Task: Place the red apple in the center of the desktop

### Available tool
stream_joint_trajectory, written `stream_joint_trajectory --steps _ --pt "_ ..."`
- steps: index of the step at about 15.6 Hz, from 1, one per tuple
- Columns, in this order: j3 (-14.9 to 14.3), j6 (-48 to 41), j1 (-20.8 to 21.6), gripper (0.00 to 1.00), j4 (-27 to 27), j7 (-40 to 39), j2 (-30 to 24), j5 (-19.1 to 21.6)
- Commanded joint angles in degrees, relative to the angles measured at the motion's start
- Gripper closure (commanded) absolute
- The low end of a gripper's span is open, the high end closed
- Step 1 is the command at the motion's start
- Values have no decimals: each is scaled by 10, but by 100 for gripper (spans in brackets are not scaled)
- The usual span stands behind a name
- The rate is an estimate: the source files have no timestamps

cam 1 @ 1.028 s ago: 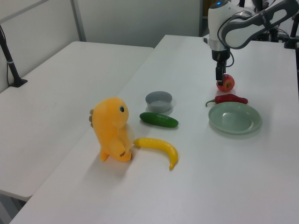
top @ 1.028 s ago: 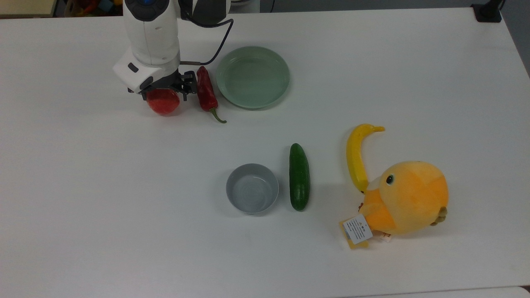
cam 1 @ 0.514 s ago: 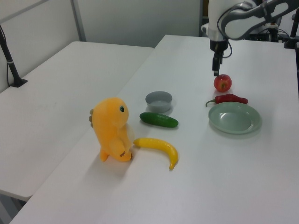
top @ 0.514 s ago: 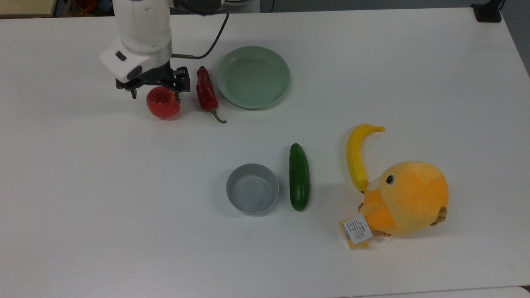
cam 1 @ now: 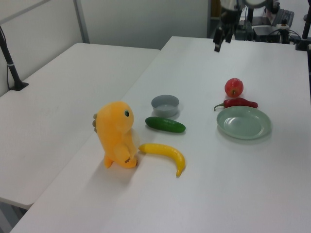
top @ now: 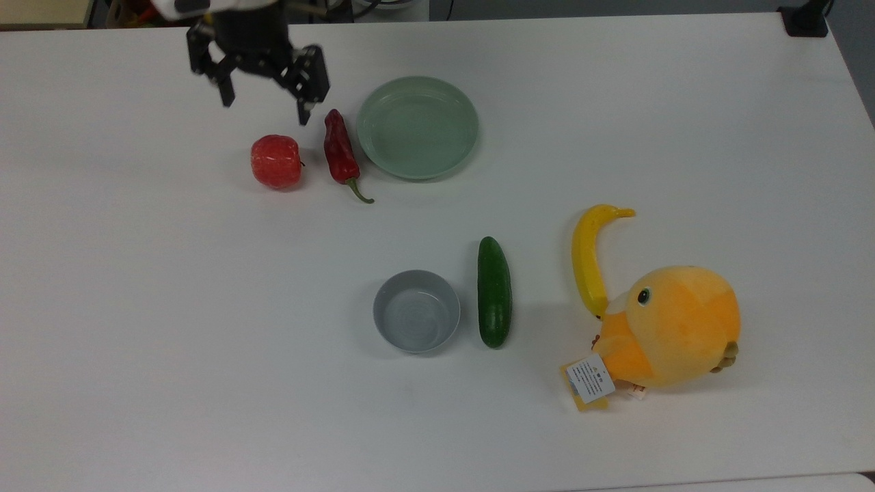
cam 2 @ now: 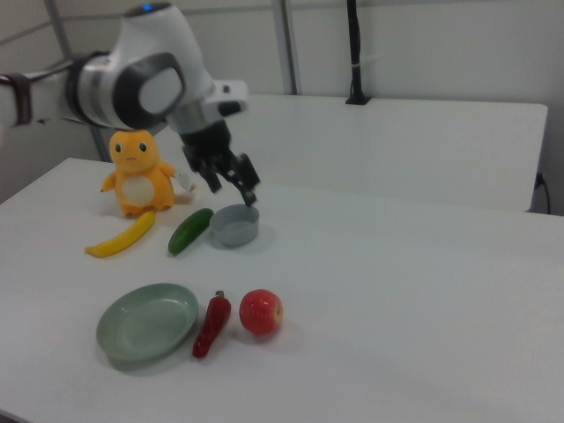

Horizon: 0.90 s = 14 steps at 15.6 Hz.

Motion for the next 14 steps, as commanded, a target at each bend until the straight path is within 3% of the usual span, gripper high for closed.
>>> stream_joint_trajectory --steps 1,3,7,10,14 --pt "-3 -61 44 0 -9 36 -46 21" --pt "1 -68 44 0 -9 25 -47 43" --pt "-1 -72 51 0 -6 -52 -47 46" --pt "0 -142 61 0 -6 -63 -53 38" --pt "1 -151 59 0 9 -57 -57 47"
